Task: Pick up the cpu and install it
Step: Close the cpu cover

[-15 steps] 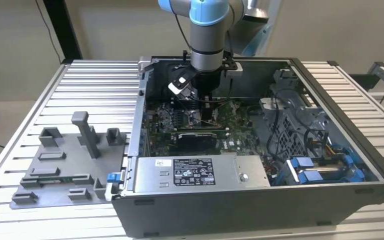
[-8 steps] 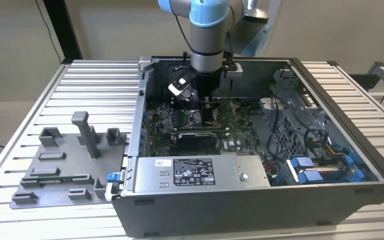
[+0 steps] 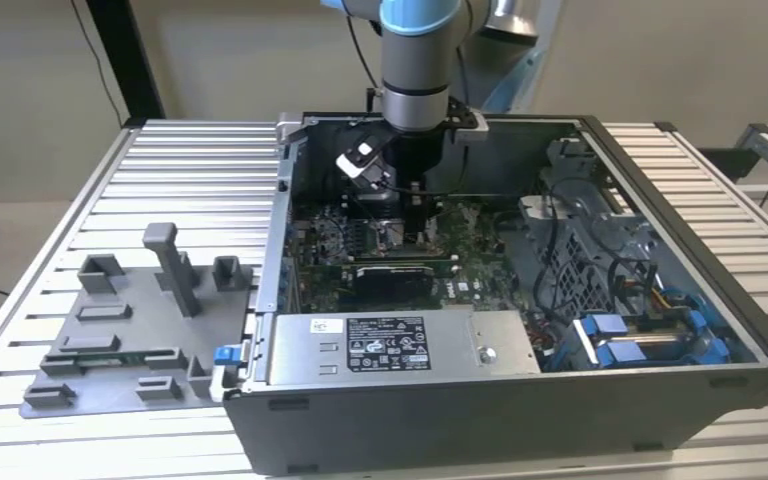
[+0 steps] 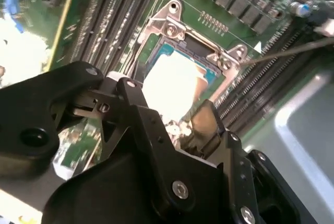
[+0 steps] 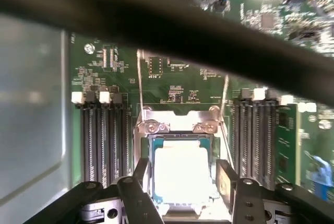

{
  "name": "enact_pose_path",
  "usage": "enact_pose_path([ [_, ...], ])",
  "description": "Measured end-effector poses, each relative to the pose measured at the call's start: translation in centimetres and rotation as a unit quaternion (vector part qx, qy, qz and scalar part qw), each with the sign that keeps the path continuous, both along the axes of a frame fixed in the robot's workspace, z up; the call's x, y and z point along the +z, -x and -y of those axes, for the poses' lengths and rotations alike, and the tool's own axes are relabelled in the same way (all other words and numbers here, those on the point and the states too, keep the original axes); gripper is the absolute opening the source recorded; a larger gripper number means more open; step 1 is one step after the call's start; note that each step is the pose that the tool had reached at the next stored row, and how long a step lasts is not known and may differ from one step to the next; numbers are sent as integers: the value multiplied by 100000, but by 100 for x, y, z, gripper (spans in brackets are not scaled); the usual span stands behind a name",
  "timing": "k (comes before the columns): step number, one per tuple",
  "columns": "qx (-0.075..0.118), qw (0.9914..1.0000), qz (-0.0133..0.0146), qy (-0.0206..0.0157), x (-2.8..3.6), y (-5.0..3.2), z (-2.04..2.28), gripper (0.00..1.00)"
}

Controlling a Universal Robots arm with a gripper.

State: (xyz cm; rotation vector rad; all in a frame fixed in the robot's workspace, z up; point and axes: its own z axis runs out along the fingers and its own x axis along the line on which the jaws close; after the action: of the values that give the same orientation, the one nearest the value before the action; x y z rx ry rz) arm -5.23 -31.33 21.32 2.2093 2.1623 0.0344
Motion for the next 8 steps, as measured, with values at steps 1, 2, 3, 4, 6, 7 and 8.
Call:
enact_pose_path([
  [1, 5, 100000, -3, -2, 45, 0, 0, 100],
  [2, 4, 100000, -13, 6, 91, 0, 0, 100],
  [3, -1, 100000, -10, -4, 136, 0, 0, 100],
  [4, -5, 100000, -18, 0, 183, 0, 0, 100],
  [6, -13, 100000, -19, 0, 274, 0, 0, 100],
  [7, -17, 100000, -23, 4, 319, 0, 0, 100],
  [8, -17, 100000, -18, -3, 366, 0, 0, 100],
])
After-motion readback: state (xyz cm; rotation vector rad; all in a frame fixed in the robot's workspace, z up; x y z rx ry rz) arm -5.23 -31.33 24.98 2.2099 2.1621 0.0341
